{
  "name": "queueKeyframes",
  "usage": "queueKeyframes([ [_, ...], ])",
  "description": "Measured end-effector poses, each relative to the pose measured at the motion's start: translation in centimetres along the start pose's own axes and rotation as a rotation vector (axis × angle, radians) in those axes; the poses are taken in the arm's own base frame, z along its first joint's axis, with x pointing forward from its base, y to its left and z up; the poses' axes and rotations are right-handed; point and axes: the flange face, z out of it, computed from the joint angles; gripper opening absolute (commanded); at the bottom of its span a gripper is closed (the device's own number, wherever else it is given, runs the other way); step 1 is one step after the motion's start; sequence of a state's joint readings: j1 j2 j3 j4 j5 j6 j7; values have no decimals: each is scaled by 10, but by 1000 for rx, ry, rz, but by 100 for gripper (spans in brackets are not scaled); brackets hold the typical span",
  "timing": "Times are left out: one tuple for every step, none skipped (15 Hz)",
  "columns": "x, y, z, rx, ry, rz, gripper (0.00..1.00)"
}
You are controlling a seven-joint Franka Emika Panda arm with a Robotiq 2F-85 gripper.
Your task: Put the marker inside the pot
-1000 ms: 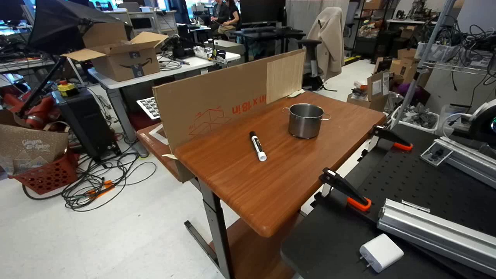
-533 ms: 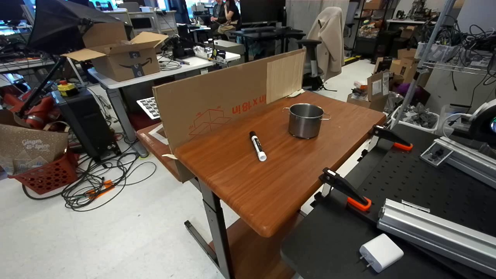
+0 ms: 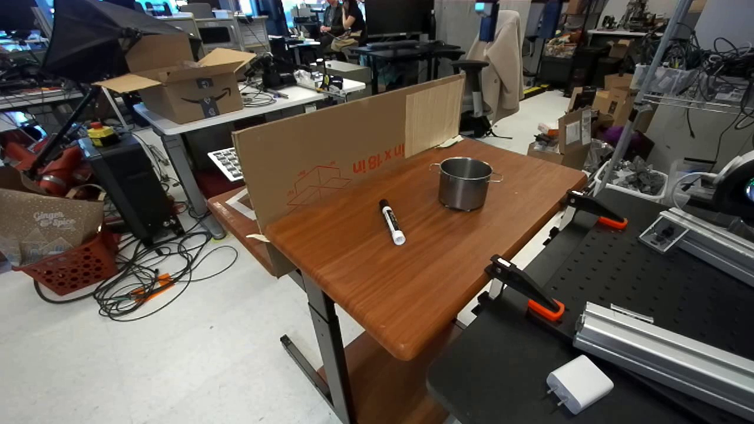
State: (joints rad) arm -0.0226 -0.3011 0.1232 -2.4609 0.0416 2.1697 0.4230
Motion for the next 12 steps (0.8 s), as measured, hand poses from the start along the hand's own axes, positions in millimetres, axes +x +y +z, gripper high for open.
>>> queueKeyframes([
  [10,-6,10,5,-1,19,100],
  [18,-11,20,9,-3,36,100],
  [27,-17,29,13,-5,54,100],
  [34,-22,38,17,-7,69,100],
  [40,-28,48,20,-10,83,100],
  [45,-35,57,24,-12,95,100],
  [48,-41,66,28,-14,105,100],
  [51,-47,75,34,-16,116,100],
  [53,-54,84,40,-18,127,100],
  [54,-60,94,49,-21,140,100],
  [54,-66,103,57,-22,151,100],
  [55,-72,113,62,-23,162,100],
])
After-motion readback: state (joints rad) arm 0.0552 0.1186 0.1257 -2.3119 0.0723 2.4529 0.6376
